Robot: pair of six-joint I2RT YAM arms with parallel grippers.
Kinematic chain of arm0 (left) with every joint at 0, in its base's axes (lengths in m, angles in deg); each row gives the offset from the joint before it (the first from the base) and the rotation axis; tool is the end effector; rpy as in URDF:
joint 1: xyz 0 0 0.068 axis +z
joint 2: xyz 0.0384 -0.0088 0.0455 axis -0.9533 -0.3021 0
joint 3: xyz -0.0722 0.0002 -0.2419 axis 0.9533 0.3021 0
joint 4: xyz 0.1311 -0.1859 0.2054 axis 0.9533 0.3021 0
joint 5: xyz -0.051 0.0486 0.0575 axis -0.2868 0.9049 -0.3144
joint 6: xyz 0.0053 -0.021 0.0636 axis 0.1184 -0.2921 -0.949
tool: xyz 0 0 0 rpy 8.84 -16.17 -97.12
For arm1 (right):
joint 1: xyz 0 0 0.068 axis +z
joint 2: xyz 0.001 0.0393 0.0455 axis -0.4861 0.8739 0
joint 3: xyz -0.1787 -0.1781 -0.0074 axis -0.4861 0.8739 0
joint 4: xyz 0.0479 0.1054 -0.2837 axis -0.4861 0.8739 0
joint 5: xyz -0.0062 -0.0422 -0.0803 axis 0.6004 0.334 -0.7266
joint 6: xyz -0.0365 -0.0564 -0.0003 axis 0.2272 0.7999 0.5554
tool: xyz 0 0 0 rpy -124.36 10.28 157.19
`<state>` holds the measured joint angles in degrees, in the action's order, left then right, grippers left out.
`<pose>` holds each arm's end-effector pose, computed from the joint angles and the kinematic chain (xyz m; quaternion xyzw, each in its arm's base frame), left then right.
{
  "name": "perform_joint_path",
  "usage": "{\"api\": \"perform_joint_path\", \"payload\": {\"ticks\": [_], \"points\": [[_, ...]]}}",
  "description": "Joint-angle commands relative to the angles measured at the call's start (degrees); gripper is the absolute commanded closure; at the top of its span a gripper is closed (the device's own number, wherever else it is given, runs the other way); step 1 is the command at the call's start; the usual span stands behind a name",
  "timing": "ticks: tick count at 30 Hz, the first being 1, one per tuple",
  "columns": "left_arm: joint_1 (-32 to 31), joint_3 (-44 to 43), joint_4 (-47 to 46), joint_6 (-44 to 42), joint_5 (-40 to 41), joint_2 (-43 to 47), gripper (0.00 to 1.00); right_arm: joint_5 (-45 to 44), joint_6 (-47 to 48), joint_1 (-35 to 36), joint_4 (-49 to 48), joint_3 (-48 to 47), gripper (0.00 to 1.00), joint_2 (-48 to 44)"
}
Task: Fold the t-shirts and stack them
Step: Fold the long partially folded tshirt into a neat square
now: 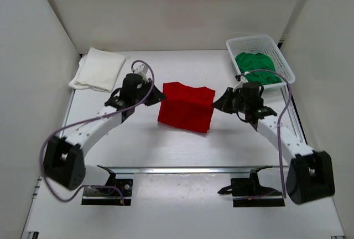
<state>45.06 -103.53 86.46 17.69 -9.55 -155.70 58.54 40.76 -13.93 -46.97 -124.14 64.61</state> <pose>0.3018 -0.1675 0.2339 -0.0581 0.8628 -0.3480 0.3622 0.2917 0.1003 0.2040 0.0322 0.8548 0.3524 0.3796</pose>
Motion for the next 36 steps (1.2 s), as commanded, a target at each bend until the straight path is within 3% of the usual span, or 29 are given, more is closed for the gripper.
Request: {"api": "perform_joint_path", "payload": {"ticks": [1,6,12,16,18,20,21,23,26,28,31,34,36], "points": [[2.5,-8.0,-4.6,-0.1,2.9,-11.2,1.0,4.2,4.1,-3.4,-5.8,-8.1,1.0,9.9],[7.3,-19.4,-6.0,2.2,3.1,-28.7,1.0,5.4,5.1,-6.9,-6.9,-19.5,1.0,27.9],[8.6,-29.0,-7.5,2.9,5.3,-38.2,0.98,4.8,5.6,-9.4,-6.4,-33.0,1.0,42.1],[8.5,-37.0,-6.6,2.9,3.9,-46.5,0.82,2.1,5.9,-9.9,-3.0,-36.7,1.0,47.2],[8.5,-38.8,-6.4,3.7,2.8,-48.7,0.67,2.0,5.5,-10.0,-3.2,-38.6,1.0,48.7],[9.1,-37.9,-7.3,5.1,2.6,-48.4,0.57,1.9,5.7,-9.8,-2.0,-40.5,0.78,49.8],[9.2,-37.0,-8.7,5.5,2.0,-47.5,0.53,1.5,6.5,-9.4,-0.9,-42.0,0.72,49.4],[8.8,-33.5,-9.3,5.2,3.9,-44.1,0.53,-0.1,7.8,-8.6,0.5,-42.5,0.56,47.1],[7.0,-27.0,-14.5,5.0,4.9,-38.3,0.57,-4.8,9.1,-7.1,0.7,-39.3,0.51,42.1],[5.0,-23.5,-15.4,4.6,5.0,-36.2,0.58,-6.6,8.5,-4.3,-1.5,-32.9,0.57,38.3],[2.4,-16.0,-17.6,4.8,4.3,-34.8,0.6,-4.3,8.3,-1.0,-5.1,-24.9,0.89,35.4],[2.5,-5.3,-22.9,7.8,1.9,-35.0,0.63,-4.0,6.9,1.6,-10.8,-17.0,1.0,35.1],[2.4,-0.7,-25.7,9.3,0.5,-34.3,0.65,-2.9,5.2,2.2,-13.7,-11.9,1.0,35.5]]}}
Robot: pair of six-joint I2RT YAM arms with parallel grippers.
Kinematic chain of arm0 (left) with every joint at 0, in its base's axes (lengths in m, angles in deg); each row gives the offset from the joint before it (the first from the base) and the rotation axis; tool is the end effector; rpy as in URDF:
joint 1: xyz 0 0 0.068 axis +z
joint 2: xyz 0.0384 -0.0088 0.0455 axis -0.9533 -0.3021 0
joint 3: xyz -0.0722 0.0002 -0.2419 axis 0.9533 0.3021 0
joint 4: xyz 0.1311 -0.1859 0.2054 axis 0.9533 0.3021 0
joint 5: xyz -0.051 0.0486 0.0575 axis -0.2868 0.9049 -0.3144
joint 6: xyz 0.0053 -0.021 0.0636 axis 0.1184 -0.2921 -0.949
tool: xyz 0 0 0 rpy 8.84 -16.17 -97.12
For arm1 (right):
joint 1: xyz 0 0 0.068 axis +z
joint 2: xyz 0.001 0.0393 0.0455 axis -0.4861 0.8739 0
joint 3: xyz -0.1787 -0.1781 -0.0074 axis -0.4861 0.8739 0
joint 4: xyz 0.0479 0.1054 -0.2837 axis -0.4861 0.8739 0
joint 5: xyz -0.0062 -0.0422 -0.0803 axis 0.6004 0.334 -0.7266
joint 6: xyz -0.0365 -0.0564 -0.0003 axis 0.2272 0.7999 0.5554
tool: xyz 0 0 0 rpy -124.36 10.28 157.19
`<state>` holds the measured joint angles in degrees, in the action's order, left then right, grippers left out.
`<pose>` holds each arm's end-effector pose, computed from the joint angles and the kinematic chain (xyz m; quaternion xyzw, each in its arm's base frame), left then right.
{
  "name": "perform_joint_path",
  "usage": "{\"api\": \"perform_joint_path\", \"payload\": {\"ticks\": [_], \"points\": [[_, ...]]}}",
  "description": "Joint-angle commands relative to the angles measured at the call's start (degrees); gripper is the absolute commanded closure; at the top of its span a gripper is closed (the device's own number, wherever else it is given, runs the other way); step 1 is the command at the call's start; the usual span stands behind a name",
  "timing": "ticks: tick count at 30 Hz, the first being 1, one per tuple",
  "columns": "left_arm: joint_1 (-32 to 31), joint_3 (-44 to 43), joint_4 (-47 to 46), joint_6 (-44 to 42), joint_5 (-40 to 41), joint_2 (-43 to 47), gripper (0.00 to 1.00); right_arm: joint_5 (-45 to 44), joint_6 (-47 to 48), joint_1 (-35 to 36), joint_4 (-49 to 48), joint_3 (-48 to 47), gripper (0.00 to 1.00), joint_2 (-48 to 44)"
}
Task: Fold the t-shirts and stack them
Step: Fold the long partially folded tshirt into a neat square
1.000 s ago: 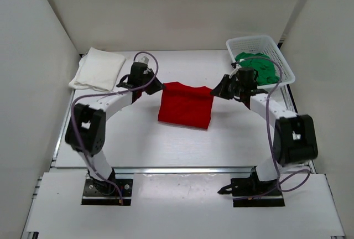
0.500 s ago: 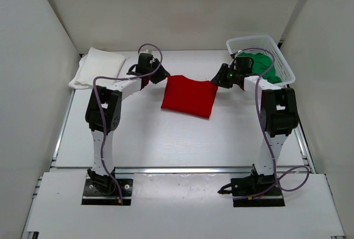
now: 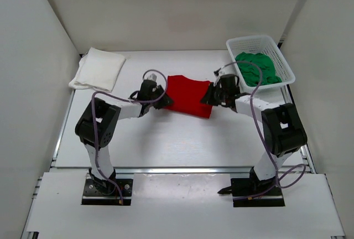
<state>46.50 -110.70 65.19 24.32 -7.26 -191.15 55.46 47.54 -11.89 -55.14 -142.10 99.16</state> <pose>0.3813 -0.1942 0.0899 -0.1382 0.8835 -0.3201 0.3128 0.3866 0.1383 0.1325 -0.0067 0.8909 0.2979 0.3428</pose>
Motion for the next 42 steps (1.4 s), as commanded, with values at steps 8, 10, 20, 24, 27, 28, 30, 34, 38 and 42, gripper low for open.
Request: {"api": "perform_joint_path", "payload": {"ticks": [8,10,20,24,27,28,30,34,38,42], "points": [[-0.9,23.2,-8.8,1.9,-3.4,10.7,0.65,-1.9,-2.6,4.2,-9.9,19.1,1.0,-3.3],[-2.3,30.0,-7.0,1.4,-3.5,20.1,0.65,-1.4,-2.5,5.3,-9.2,24.6,1.0,-10.6],[-0.6,18.2,-3.4,0.2,-3.8,20.9,0.63,3.6,2.3,1.6,-3.5,9.9,1.0,-10.6],[2.6,9.1,-6.4,2.3,-6.0,8.1,0.65,5.4,2.3,-1.3,-5.6,2.2,1.0,-0.2],[4.8,4.9,-7.4,4.3,-7.1,1.4,0.64,5.9,2.0,-2.9,-6.9,-1.7,1.0,6.2],[5.9,3.1,-7.7,4.4,-7.8,-0.9,0.65,6.0,1.8,-3.6,-6.5,-2.7,1.0,8.9],[6.9,1.0,-6.8,4.1,-8.6,-3.5,0.65,7.9,1.2,-4.3,-6.4,-5.2,1.0,12.1],[8.4,2.6,-8.7,3.8,-7.9,-3.3,0.65,8.3,0.6,-4.4,-6.4,-6.8,1.0,15.2],[10.2,6.1,-13.8,6.6,-11.2,-0.6,0.65,9.1,0.6,-4.4,-6.1,-7.5,1.0,15.0],[9.8,10.1,-11.3,4.0,-7.9,8.4,0.59,10.3,0.9,-3.7,-5.3,-7.7,0.93,9.8]]}}
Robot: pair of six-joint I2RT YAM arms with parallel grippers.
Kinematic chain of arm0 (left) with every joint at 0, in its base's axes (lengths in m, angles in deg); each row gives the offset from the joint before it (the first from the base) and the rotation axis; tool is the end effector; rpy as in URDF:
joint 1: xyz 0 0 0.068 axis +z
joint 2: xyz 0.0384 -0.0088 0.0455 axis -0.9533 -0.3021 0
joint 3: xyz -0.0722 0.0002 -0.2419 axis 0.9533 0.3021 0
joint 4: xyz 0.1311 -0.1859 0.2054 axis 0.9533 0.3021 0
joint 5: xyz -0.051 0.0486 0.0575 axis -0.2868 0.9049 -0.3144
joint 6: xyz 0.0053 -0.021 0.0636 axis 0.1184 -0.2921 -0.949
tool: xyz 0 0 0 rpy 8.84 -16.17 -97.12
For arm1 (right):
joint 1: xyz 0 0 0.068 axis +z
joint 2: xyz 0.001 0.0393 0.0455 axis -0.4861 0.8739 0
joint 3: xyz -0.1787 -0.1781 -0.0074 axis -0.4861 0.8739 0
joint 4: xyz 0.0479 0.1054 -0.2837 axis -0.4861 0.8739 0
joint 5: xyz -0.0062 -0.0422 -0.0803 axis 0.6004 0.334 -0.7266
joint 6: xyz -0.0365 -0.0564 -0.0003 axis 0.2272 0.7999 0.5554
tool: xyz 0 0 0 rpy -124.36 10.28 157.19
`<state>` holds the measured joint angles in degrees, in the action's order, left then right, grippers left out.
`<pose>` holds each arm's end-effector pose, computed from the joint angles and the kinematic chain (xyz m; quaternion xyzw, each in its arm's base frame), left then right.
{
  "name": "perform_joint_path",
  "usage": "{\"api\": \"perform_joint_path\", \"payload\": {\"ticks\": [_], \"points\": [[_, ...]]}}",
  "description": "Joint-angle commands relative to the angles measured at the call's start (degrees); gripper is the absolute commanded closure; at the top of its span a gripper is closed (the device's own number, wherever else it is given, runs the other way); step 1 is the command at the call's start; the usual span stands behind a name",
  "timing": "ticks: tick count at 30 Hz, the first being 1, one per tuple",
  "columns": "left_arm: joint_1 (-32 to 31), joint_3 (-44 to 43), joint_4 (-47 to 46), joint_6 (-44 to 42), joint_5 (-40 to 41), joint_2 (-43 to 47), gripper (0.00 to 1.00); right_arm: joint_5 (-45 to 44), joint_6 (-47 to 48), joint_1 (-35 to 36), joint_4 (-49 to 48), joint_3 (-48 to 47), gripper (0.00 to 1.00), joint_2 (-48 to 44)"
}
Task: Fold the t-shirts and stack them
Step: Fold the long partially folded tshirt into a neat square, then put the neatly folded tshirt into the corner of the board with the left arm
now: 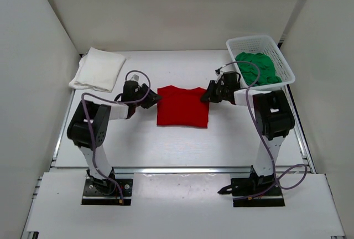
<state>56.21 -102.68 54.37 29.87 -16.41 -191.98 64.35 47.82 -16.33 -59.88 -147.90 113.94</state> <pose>0.3812 -0.1278 0.0590 -0.2136 0.8543 -0.3722 0.2934 0.4200 0.1211 0.0728 0.0011 0.8938 0.3387 0.2938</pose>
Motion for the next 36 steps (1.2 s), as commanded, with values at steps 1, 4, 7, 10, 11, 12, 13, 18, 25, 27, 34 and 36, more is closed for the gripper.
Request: {"api": "perform_joint_path", "payload": {"ticks": [1,4,7,10,11,12,13,18,25,27,34,36], "points": [[0.0,2.7,1.5,-3.2,4.2,10.3,0.54,1.3,1.2,0.9,-0.2,-1.9,0.84,-5.9],[-0.1,3.5,8.6,-8.1,10.0,14.4,0.44,1.2,1.3,2.1,-0.1,0.9,0.59,-12.2],[-0.4,2.7,14.2,-12.5,10.3,13.5,0.35,0.2,0.7,2.8,-1.3,6.8,0.44,-18.7],[-0.9,1.4,17.8,-15.0,8.7,8.7,0.3,0.8,-0.7,2.6,-5.9,14.7,0.39,-26.3],[-1.1,1.7,17.3,-15.1,7.6,8.5,0.29,1.1,-1.2,2.9,-6.4,18.0,0.39,-27.6],[-1.3,2.4,16.8,-15.5,7.7,7.8,0.29,0.8,-1.2,2.9,-6.7,20.2,0.38,-29.6],[-1.7,2.7,16.8,-15.2,7.1,6.6,0.28,1.2,-1.2,2.6,-7.2,21.2,0.39,-32.1],[-3.6,1.2,14.6,-13.8,4.0,1.8,0.3,1.5,-2.2,1.8,-8.9,29.5,0.38,-39.1],[-7.1,-3.4,5.2,-7.8,-3.1,-6.8,0.6,3.0,-2.6,-0.1,-8.9,33.9,0.4,-43.7],[-8.0,-5.5,4.7,-6.8,-2.2,-7.2,0.76,3.2,-2.6,-0.3,-8.6,34.3,0.4,-44.6],[-8.7,-19.5,8.8,-6.4,0.2,-6.2,1.0,4.5,-3.4,-3.1,-9.1,37.9,0.43,-47.4],[-7.8,-24.0,11.4,-7.1,-0.4,-6.2,1.0,5.4,-3.6,-3.7,-8.9,37.8,0.43,-47.4]]}}
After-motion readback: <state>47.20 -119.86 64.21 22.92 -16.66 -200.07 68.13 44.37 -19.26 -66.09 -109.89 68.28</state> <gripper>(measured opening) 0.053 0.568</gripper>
